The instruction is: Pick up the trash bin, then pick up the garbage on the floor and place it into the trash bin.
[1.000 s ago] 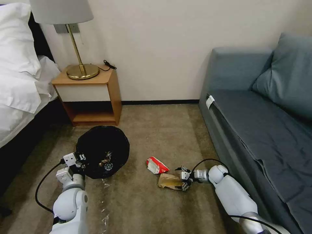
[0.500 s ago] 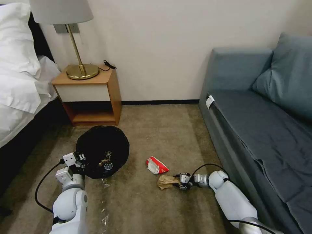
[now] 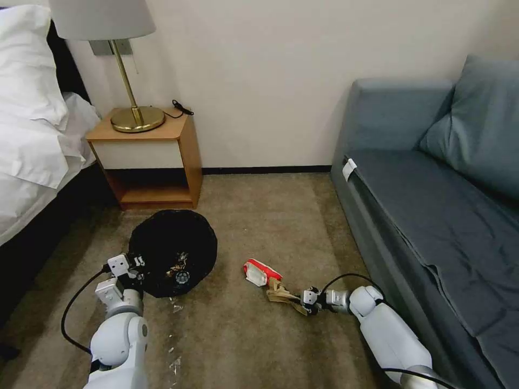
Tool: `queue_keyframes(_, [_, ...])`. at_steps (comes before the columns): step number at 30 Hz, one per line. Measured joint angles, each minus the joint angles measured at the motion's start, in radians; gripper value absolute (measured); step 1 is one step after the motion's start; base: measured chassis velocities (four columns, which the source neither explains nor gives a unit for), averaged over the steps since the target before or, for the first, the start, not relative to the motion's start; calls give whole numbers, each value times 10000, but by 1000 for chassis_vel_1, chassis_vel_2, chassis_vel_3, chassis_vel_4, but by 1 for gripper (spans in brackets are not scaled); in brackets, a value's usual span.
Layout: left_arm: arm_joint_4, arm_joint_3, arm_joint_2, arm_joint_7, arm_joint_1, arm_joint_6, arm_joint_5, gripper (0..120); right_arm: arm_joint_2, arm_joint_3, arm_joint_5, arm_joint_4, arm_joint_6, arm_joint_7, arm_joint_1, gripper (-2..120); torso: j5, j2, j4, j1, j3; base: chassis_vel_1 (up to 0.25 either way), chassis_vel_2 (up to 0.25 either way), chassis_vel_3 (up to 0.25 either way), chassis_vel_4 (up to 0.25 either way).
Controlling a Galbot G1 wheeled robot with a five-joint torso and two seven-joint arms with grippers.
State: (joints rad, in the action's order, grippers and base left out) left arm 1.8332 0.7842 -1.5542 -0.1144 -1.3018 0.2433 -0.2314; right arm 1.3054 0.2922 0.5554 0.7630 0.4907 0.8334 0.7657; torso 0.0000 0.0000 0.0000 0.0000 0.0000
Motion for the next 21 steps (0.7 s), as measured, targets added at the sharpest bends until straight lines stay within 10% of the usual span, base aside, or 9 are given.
queue_keyframes(14, [158, 85, 96, -53, -7, 84, -384, 4, -617, -791, -2605, 3132, -743, 180, -50, 0, 0, 0, -2, 0, 1, 0, 0, 0, 0])
queue_keyframes(21, [90, 44, 91, 50, -69, 113, -390, 4, -577, -3310, -5326, 4633, -1483, -3112, -1205, 0, -4, 0, -1, 0, 1, 0, 0, 0, 0])
